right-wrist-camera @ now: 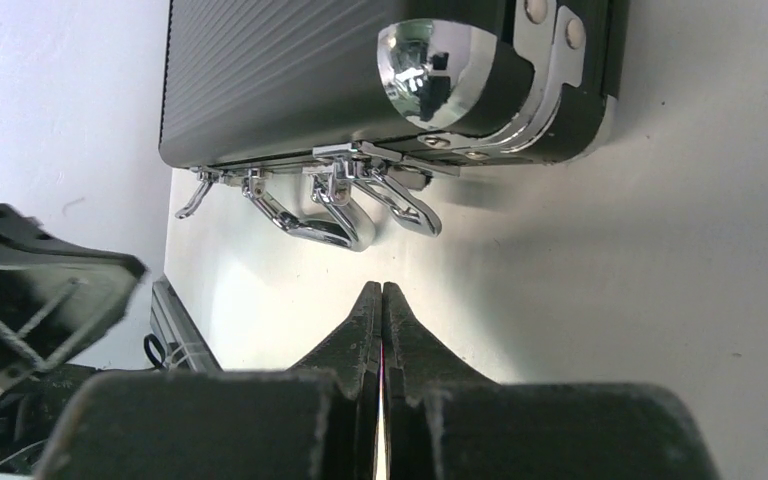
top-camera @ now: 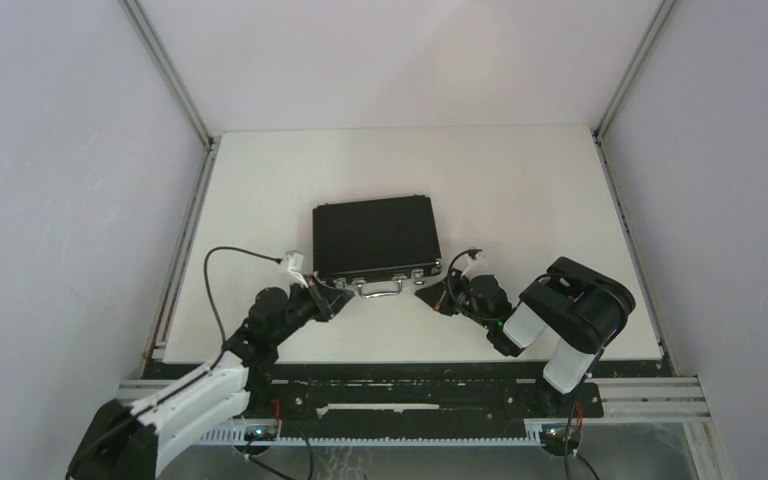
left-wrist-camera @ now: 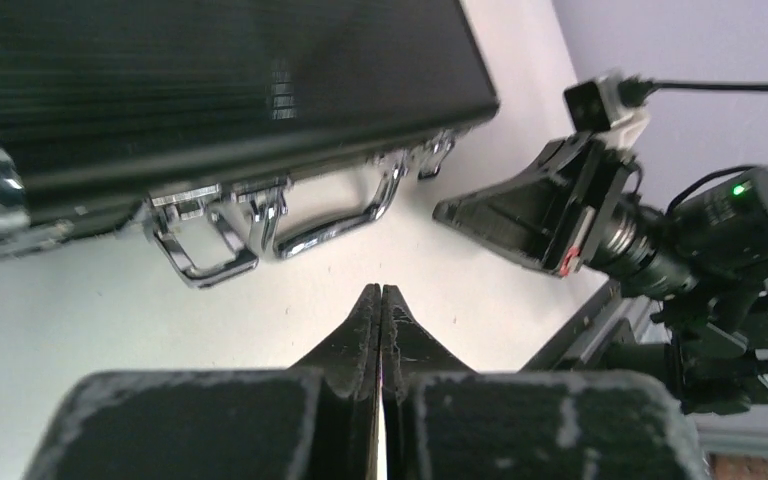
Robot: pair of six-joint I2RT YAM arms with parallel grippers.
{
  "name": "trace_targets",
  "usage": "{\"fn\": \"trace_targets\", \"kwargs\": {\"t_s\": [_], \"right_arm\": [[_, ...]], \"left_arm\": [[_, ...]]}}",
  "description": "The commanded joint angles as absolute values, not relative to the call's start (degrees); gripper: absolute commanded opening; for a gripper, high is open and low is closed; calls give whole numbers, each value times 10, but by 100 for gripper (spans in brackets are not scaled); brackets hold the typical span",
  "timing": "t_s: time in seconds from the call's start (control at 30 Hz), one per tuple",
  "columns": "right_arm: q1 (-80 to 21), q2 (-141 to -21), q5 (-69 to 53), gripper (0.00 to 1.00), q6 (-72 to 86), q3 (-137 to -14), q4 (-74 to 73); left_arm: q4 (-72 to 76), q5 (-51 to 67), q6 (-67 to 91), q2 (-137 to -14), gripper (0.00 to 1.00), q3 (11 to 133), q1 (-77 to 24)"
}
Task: Pack up texas hold em set
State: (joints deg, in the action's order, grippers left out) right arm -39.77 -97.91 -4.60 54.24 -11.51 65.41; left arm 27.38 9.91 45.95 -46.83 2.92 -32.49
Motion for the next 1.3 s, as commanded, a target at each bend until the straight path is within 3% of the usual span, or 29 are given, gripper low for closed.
{"fn": "trace_targets", "kwargs": {"t_s": [0.0, 0.13, 0.27, 0.53, 0.7, 0.87, 1.13, 1.27], "right_arm": [[-398, -981, -45, 0, 531, -135, 665], [-398, -985, -46, 0, 524, -145, 660], [-398, -979, -45, 0, 515, -151, 641], [-398, -976, -37, 0, 505, -148, 623], [-398, -978, -36, 0, 506, -149, 624], [-398, -976, -30, 0, 508, -149, 622], [-401, -980, -33, 0, 508, -155, 621], [-401, -984, -37, 0, 510, -161, 624]], "left_arm": [[80, 14, 404, -348, 0, 87, -322], [133, -19, 401, -329, 0, 68, -319], [186, -12, 394, -441, 0, 71, -312], [502, -19, 443, -742, 0, -13, -308], [600, 21, 456, -818, 0, -24, -312], [585, 67, 488, -735, 0, -27, -322], [176, -22, 433, -391, 0, 48, -331], [124, -31, 415, -354, 0, 85, -313]]}}
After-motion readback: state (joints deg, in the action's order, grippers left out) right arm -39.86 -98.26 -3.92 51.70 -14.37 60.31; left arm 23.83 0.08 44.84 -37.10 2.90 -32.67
